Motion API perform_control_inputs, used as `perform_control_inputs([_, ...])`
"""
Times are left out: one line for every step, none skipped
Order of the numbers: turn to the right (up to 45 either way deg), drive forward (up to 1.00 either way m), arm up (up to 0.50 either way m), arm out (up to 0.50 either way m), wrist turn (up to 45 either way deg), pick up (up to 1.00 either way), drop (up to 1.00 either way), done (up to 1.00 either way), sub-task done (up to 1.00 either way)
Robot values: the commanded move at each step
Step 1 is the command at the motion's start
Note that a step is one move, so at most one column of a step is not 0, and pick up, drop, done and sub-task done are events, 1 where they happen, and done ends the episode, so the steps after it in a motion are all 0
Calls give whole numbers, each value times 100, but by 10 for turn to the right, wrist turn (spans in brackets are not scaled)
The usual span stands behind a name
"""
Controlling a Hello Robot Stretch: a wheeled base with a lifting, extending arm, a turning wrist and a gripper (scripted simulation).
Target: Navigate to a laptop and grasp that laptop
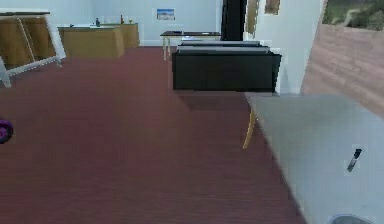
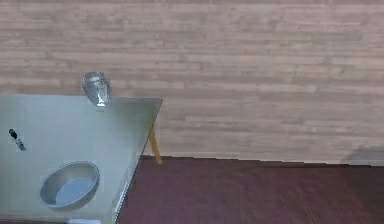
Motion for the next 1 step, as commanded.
perform_control_inputs([30, 0, 0, 0, 0, 0, 0, 0, 0])
